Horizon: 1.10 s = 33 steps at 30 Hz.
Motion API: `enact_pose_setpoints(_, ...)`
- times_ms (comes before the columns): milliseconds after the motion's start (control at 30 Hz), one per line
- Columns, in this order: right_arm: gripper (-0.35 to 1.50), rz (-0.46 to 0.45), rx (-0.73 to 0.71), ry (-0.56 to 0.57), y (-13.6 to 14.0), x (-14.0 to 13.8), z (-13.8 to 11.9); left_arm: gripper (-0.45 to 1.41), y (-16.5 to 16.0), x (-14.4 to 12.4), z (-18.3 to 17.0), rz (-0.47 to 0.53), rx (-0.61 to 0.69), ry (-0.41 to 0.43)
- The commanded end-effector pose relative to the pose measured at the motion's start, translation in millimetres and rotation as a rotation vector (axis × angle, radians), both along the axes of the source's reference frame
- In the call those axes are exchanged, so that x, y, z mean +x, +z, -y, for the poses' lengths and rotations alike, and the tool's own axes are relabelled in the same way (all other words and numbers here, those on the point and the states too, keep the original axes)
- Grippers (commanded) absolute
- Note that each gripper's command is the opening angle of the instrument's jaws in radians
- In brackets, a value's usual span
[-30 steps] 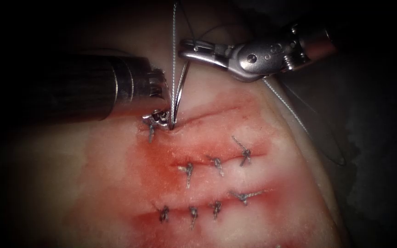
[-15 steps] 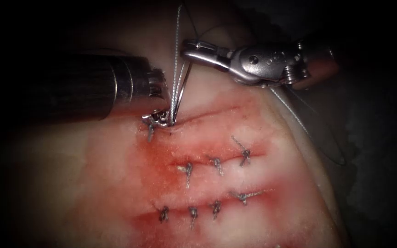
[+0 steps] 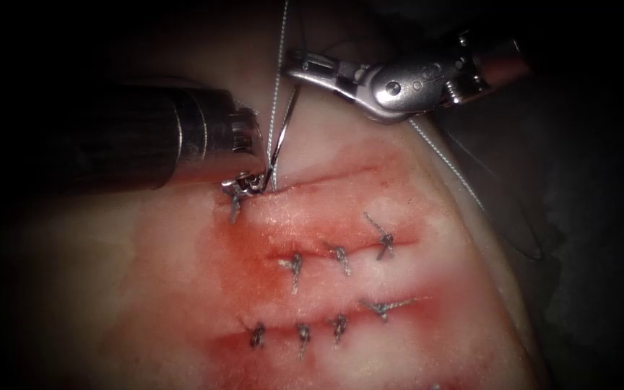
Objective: Wound Closure
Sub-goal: Insert the needle into the bottom half of the wound
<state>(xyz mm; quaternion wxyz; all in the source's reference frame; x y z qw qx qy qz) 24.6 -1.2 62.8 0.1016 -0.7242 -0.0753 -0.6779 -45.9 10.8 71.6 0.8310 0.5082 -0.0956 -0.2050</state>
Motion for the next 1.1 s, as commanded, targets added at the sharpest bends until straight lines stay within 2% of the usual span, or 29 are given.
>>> enact_pose_setpoints(33, -0.35, -0.002, -0.002, -0.003, 0.5, 0.8, 0.0, -0.45, 0.4, -0.7, -0.7, 0.001, -0.004, -0.002)
enact_pose_setpoints(500, -0.35, 0.032, -0.035, -0.091, 1.1, 0.4, 0.1, -0.45, 0.2, -0.7, -0.5, 0.004, -0.002, -0.001)
enact_pose_setpoints(967, -0.35, 0.024, -0.066, -0.114, 1.4, 1.0, 0.4, -0.45, -0.2, -0.7, -0.7, 0.008, 0.005, 0.001)
enact_pose_setpoints(1100, -0.35, 0.018, -0.030, -0.116, 1.3, 1.1, 0.4, -0.45, -0.1, -0.8, -0.6, 0.008, 0.003, 0.001)
